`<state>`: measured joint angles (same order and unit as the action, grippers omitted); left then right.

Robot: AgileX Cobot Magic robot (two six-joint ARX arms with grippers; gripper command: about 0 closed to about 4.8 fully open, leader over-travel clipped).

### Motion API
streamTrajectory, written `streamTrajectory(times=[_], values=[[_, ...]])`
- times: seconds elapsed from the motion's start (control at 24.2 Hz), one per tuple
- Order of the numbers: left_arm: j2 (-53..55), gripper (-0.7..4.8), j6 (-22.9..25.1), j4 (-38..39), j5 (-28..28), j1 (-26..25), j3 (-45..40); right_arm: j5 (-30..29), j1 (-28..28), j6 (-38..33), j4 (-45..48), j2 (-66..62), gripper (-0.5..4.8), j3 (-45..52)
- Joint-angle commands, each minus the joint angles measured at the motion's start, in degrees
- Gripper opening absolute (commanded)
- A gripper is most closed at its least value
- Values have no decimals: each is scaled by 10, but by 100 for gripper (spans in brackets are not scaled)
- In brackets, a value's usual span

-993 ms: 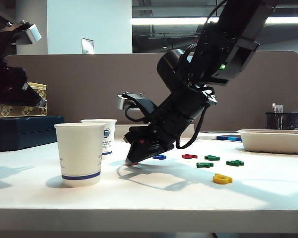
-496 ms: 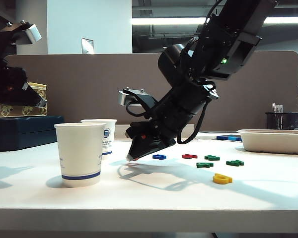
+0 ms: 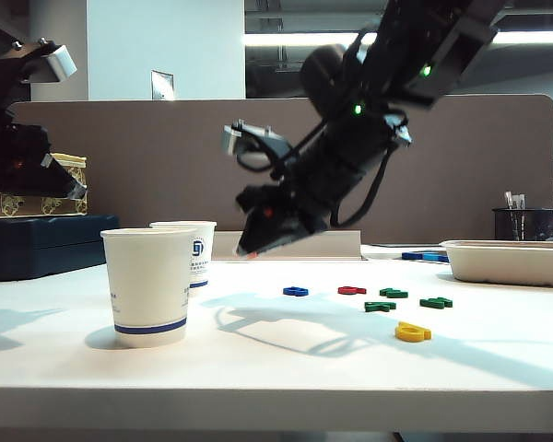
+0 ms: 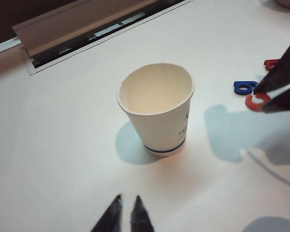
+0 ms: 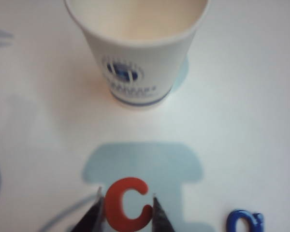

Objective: Pick up the letter "c" and put it in the paper cup.

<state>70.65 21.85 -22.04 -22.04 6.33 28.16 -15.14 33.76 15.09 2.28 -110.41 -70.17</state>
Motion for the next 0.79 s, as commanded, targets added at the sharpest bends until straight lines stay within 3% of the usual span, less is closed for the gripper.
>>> streamTrajectory(times=[0.04,0.37,0.54,0.79], values=[[-2,27,-11,-8,-3,0,3,-2,0,-1,1,20,107,-2],[-2,27,-13,-8,-3,0,3,-6,1,-1,-32,45,107,-2],[-2,27,-12,-8,-3,0,3,-61,2,-17,-43,55,107,-3],[-2,27,-13,-7,-3,0,3,-71,11,-18,-53,71,106,-4]])
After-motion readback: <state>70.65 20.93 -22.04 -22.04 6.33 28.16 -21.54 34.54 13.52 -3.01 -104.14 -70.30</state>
